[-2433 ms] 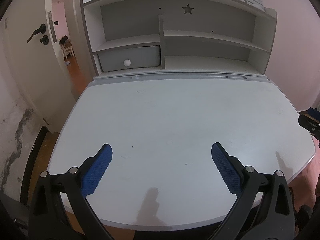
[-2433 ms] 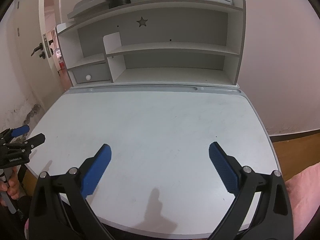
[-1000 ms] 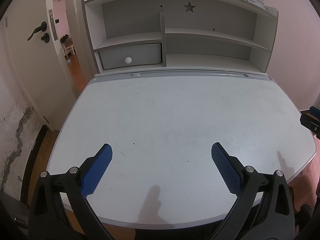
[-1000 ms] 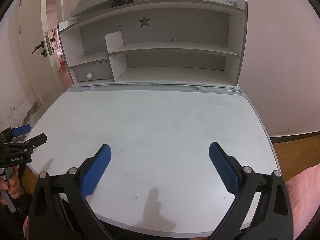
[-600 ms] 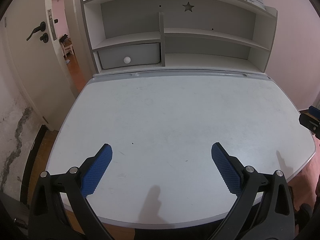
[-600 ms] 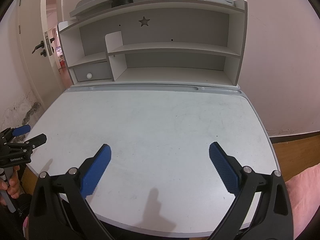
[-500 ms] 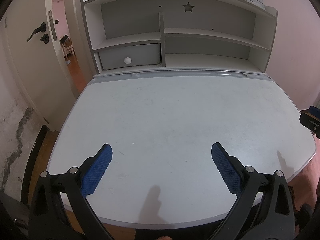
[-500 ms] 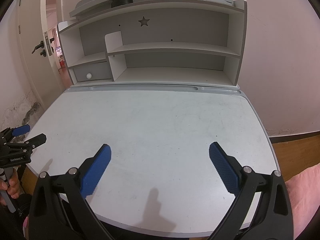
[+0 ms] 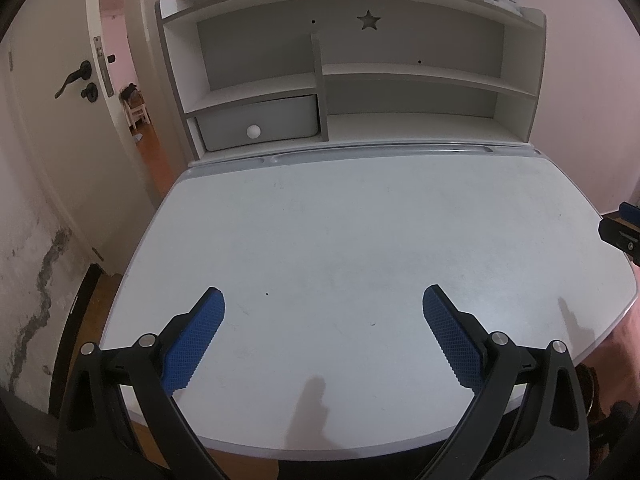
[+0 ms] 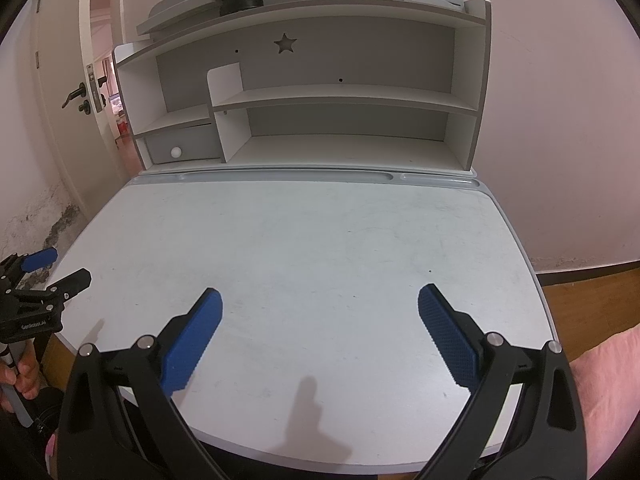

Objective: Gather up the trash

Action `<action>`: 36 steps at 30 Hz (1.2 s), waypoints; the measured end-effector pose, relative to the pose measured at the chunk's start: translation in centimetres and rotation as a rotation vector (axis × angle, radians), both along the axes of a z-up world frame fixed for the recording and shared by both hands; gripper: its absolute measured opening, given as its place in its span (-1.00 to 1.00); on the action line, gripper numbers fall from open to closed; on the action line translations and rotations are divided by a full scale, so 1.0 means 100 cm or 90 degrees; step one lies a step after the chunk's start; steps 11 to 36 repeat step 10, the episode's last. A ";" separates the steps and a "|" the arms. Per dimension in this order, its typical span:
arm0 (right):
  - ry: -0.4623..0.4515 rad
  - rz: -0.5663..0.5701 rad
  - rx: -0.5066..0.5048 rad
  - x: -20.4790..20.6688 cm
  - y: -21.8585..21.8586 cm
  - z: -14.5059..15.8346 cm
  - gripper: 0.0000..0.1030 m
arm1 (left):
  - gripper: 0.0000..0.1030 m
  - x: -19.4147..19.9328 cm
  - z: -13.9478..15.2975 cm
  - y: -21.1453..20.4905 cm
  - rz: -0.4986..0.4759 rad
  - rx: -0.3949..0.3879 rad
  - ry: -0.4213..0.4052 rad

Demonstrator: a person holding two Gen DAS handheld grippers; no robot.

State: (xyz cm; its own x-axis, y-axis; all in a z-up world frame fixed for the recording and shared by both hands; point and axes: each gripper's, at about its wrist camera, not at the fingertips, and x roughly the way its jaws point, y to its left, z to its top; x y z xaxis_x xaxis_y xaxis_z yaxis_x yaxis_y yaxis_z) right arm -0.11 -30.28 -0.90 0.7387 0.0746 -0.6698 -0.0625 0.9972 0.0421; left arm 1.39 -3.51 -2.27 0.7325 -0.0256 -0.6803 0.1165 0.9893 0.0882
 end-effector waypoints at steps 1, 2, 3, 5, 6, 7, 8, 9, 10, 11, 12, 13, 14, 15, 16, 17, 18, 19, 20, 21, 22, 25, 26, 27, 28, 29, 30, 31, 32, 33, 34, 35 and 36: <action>0.000 0.000 0.000 0.000 0.000 0.000 0.84 | 0.87 0.000 0.000 0.000 -0.001 -0.001 0.002; 0.000 0.000 0.001 0.000 -0.001 0.000 0.84 | 0.87 0.000 0.000 0.000 0.001 -0.003 0.003; 0.000 0.000 0.001 0.000 -0.001 0.000 0.84 | 0.87 0.000 0.000 0.000 0.003 -0.004 0.005; 0.000 -0.002 0.000 0.000 -0.001 0.000 0.84 | 0.87 0.001 0.000 0.000 0.003 -0.010 0.014; 0.001 -0.002 0.000 0.001 -0.002 0.000 0.84 | 0.87 0.001 -0.001 0.000 0.002 -0.012 0.018; 0.001 -0.003 0.000 0.001 -0.002 0.000 0.84 | 0.87 0.002 -0.001 0.000 0.002 -0.013 0.020; 0.001 -0.003 0.000 0.000 -0.002 0.000 0.84 | 0.87 0.001 -0.002 0.000 0.003 -0.012 0.020; 0.001 -0.003 0.000 0.000 -0.002 0.000 0.84 | 0.87 0.001 -0.002 0.000 0.002 -0.011 0.021; 0.001 -0.004 0.000 0.000 -0.002 0.000 0.84 | 0.87 0.001 -0.002 0.000 0.002 -0.010 0.022; 0.001 -0.004 0.000 0.000 -0.002 0.000 0.84 | 0.87 0.001 -0.002 0.000 0.002 -0.010 0.022; 0.001 -0.004 0.000 0.000 -0.002 0.000 0.84 | 0.87 0.001 -0.002 0.000 0.002 -0.010 0.022; 0.001 -0.004 0.000 0.000 -0.002 0.000 0.84 | 0.87 0.001 -0.002 0.000 0.002 -0.010 0.022; 0.001 -0.004 0.000 0.000 -0.002 0.000 0.84 | 0.87 0.001 -0.002 0.000 0.002 -0.010 0.022; 0.001 -0.004 0.000 0.000 -0.002 0.000 0.84 | 0.87 0.001 -0.002 0.000 0.002 -0.010 0.022; 0.001 -0.004 0.000 0.000 -0.002 0.000 0.84 | 0.87 0.001 -0.002 0.000 0.002 -0.010 0.022; 0.001 -0.004 0.000 0.000 -0.002 0.000 0.84 | 0.87 0.001 -0.002 0.000 0.002 -0.010 0.022; 0.001 -0.004 0.000 0.000 -0.002 0.000 0.84 | 0.87 0.001 -0.002 0.000 0.002 -0.010 0.022; 0.001 -0.004 0.000 0.000 -0.002 0.000 0.84 | 0.87 0.001 -0.002 0.000 0.002 -0.010 0.022; 0.001 -0.004 0.000 0.000 -0.002 0.000 0.84 | 0.87 0.001 -0.002 0.000 0.002 -0.010 0.022; 0.001 -0.004 0.000 0.000 -0.002 0.000 0.84 | 0.87 0.001 -0.002 0.000 0.002 -0.010 0.022; 0.001 -0.004 0.000 0.000 -0.002 0.000 0.84 | 0.87 0.001 -0.002 0.000 0.002 -0.010 0.022; 0.001 -0.004 0.000 0.000 -0.002 0.000 0.84 | 0.87 0.001 -0.002 0.000 0.002 -0.010 0.022; 0.001 -0.004 0.000 0.000 -0.002 0.000 0.84 | 0.87 0.001 -0.002 0.000 0.002 -0.010 0.022; 0.001 -0.004 0.000 0.000 -0.002 0.000 0.84 | 0.87 0.001 -0.002 0.000 0.002 -0.010 0.022; 0.001 -0.004 0.000 0.000 -0.002 0.000 0.84 | 0.87 0.001 -0.002 0.000 0.002 -0.010 0.022; 0.001 -0.004 0.000 0.000 -0.002 0.000 0.84 | 0.87 0.001 -0.002 0.000 0.002 -0.010 0.022; 0.001 -0.004 0.000 0.000 -0.002 0.000 0.84 | 0.87 0.001 -0.002 0.000 0.002 -0.010 0.022; 0.001 -0.004 0.000 0.000 -0.002 0.000 0.84 | 0.87 0.001 -0.002 0.000 0.002 -0.010 0.022; 0.001 -0.004 0.000 0.000 -0.002 0.000 0.84 | 0.87 0.001 -0.002 0.000 0.002 -0.010 0.022; 0.001 -0.004 0.000 0.000 -0.002 0.000 0.84 | 0.87 0.001 -0.002 0.000 0.002 -0.010 0.022; 0.001 -0.004 0.000 0.000 -0.002 0.000 0.84 | 0.87 0.001 -0.002 0.000 0.002 -0.010 0.022; 0.001 -0.004 0.000 0.000 -0.002 0.000 0.84 | 0.87 0.001 -0.002 0.000 0.002 -0.010 0.022; 0.001 -0.004 0.000 0.000 -0.002 0.000 0.84 | 0.87 0.001 -0.002 0.000 0.002 -0.010 0.022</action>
